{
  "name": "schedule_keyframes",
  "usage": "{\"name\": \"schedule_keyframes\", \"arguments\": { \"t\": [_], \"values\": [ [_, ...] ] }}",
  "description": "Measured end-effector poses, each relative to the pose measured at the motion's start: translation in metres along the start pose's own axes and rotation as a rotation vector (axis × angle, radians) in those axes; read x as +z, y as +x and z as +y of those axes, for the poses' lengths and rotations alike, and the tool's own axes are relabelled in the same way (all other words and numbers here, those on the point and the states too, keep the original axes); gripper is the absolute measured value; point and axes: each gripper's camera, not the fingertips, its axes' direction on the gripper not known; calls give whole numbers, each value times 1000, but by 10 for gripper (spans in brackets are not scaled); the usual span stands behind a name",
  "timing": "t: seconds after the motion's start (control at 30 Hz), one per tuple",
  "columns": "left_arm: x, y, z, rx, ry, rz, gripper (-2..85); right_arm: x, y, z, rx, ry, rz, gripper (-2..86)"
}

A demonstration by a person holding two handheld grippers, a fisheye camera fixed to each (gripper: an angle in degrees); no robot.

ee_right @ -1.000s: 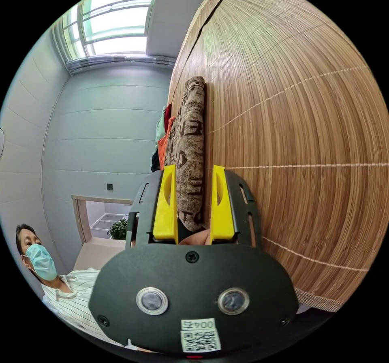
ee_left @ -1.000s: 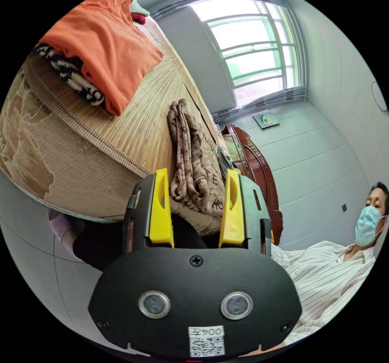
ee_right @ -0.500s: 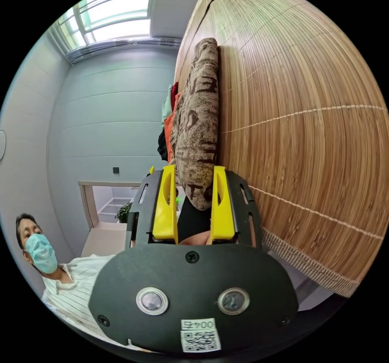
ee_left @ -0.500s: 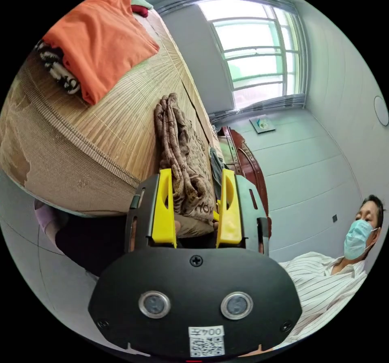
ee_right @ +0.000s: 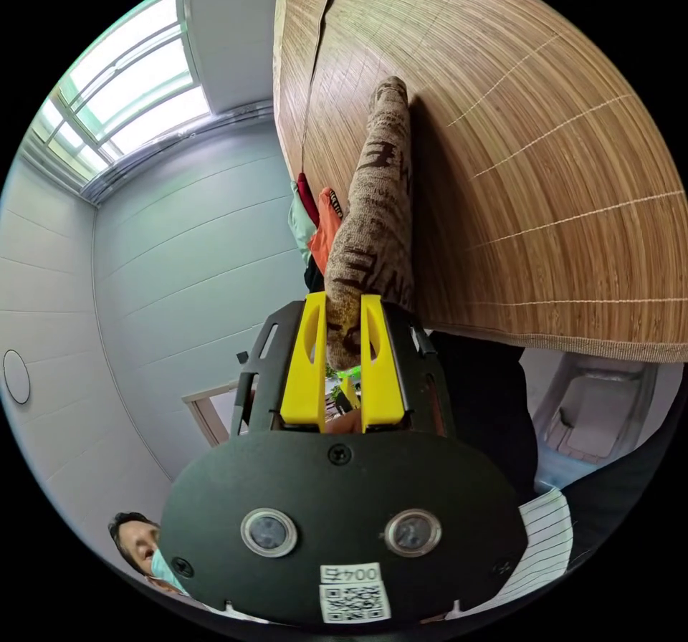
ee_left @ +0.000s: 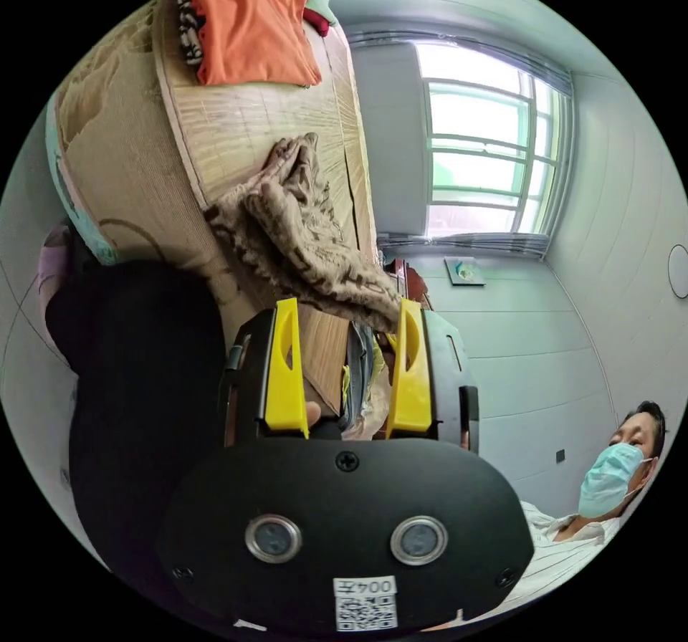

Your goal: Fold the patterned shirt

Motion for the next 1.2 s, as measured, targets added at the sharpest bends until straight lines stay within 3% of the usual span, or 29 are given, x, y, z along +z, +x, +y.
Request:
{"name": "schedule_keyframes", "arguments": {
  "t": [0.3, 0.5, 0.63, 0.83, 1.2],
  "values": [
    [54, -11, 0, 13, 166, 77, 234, -13, 1, 5, 31, 9, -43, 80],
    [59, -25, -23, 23, 235, 15, 210, -25, 17, 6, 13, -19, -72, 80],
    [60, -19, -33, 48, 186, -106, 104, -38, 33, 7, -93, -39, -77, 96],
    [56, 0, -53, 39, 135, -141, 82, -80, 50, -11, -203, -12, -58, 178],
    [36, 6, -97, -35, 84, -80, 75, -77, 4, -80, -161, -47, -92, 179]
  ]
}}
